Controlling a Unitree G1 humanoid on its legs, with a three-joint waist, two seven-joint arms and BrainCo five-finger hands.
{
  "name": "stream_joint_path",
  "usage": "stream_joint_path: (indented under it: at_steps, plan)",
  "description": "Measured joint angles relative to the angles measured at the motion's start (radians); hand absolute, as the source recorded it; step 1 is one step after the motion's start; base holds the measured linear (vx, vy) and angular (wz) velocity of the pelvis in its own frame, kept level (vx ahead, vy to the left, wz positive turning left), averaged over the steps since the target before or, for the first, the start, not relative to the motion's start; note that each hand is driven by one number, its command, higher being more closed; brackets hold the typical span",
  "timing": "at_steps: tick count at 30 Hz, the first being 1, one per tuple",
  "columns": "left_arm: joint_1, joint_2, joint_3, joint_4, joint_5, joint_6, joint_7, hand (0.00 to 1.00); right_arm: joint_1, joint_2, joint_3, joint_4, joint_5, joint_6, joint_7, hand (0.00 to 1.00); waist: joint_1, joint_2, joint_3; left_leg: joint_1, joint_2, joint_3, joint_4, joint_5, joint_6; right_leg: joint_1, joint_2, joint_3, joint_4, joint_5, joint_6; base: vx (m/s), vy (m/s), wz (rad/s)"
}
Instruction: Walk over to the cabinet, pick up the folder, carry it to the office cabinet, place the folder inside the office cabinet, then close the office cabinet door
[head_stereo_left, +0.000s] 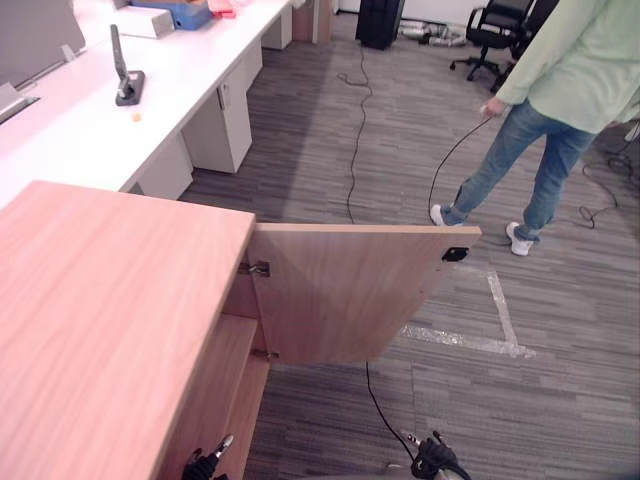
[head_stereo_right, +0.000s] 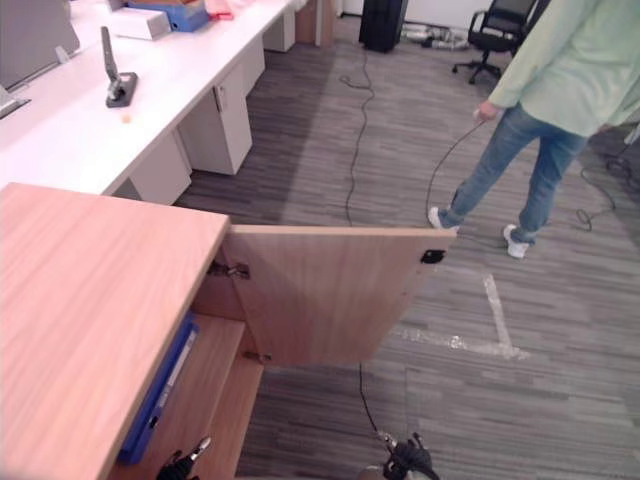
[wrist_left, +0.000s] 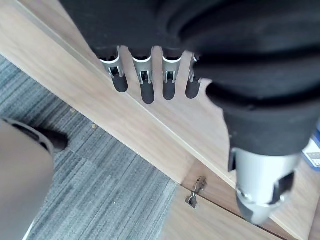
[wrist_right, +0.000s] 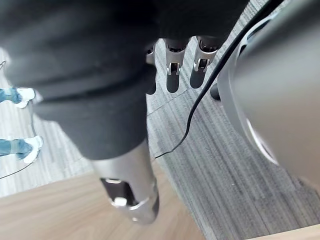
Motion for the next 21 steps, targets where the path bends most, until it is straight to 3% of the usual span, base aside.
stream_joint_path:
  at_steps: [2, 4, 5, 6, 7, 9, 13, 19, 21]
  plan:
    - [0.007, -0.012, 0.005, 0.0, 0.005, 0.0, 0.0, 0.0, 0.012, -0.013, 0.0, 0.025, -0.001, 0.007, 0.009, 0.0, 0.0, -0.001, -0.011, 0.011, 0.002, -0.004, 0.007, 0.01, -0.017, 0.065, 0.003, -0.038, -0.076, -0.023, 0.038, 0.15, -0.159, 0.07]
    - [0.007, -0.024, 0.01, -0.002, 0.026, -0.002, -0.004, 0.0, 0.022, -0.022, 0.001, 0.045, -0.003, 0.013, 0.019, 0.0, 0.003, -0.001, -0.021, 0.0, 0.012, -0.009, 0.049, 0.013, -0.026, 0.121, 0.017, -0.06, -0.156, -0.024, 0.044, 0.1, -0.093, 0.07]
    - [0.007, -0.022, 0.016, -0.001, 0.031, -0.002, -0.008, 0.0, 0.022, -0.021, 0.001, 0.049, -0.002, 0.013, 0.02, 0.0, 0.004, -0.013, -0.024, -0.02, 0.014, -0.011, 0.088, 0.013, -0.04, 0.127, 0.015, -0.06, -0.175, -0.02, 0.049, 0.03, -0.051, -0.07]
    - [0.009, -0.02, 0.022, 0.001, 0.031, -0.002, -0.01, 0.0, 0.017, -0.023, 0.003, 0.052, -0.002, 0.013, 0.02, 0.0, 0.005, -0.014, -0.031, -0.042, 0.021, -0.015, 0.078, -0.007, -0.044, 0.131, 0.015, -0.062, -0.194, -0.014, 0.059, 0.0, -0.07, 0.02]
    - [0.012, -0.03, 0.022, 0.004, 0.036, -0.001, -0.01, 0.0, 0.015, -0.041, 0.002, 0.056, -0.002, 0.012, 0.019, 0.0, -0.001, 0.008, -0.041, -0.038, 0.044, -0.042, -0.01, 0.02, -0.051, 0.131, 0.037, -0.073, -0.212, -0.013, 0.067, -0.01, -0.07, -0.01]
    - [0.009, -0.025, 0.022, 0.0, 0.033, -0.002, -0.01, 0.0, 0.002, -0.044, 0.004, 0.071, -0.001, 0.012, 0.019, 0.0, -0.001, -0.003, -0.037, -0.027, 0.035, -0.044, -0.034, 0.029, -0.047, 0.136, 0.034, -0.073, -0.236, -0.003, 0.082, 0.0, -0.02, 0.02]
    - [0.011, -0.008, 0.018, 0.001, 0.037, 0.0, -0.011, 0.0, -0.003, -0.036, 0.005, 0.07, -0.001, 0.006, 0.017, 0.0, -0.014, -0.021, -0.041, -0.02, 0.038, -0.049, -0.029, 0.03, -0.048, 0.157, 0.047, -0.073, -0.254, -0.002, 0.083, 0.01, -0.037, 0.03]
    - [0.011, -0.012, 0.021, -0.002, 0.031, -0.001, -0.009, 0.0, -0.001, -0.024, 0.006, 0.044, 0.001, -0.002, 0.012, 0.0, -0.02, -0.005, -0.028, -0.027, 0.092, -0.078, 0.006, 0.03, -0.049, 0.199, 0.102, -0.104, -0.277, -0.003, 0.08, -0.01, -0.088, 0.1]
    - [0.011, -0.02, 0.028, -0.014, 0.015, -0.002, -0.009, 0.0, -0.003, -0.022, 0.006, 0.037, 0.001, -0.007, 0.011, 0.0, -0.02, -0.001, -0.008, -0.028, 0.118, -0.099, 0.025, 0.029, -0.052, 0.223, 0.126, -0.124, -0.275, -0.013, 0.062, -0.05, -0.133, 0.28]
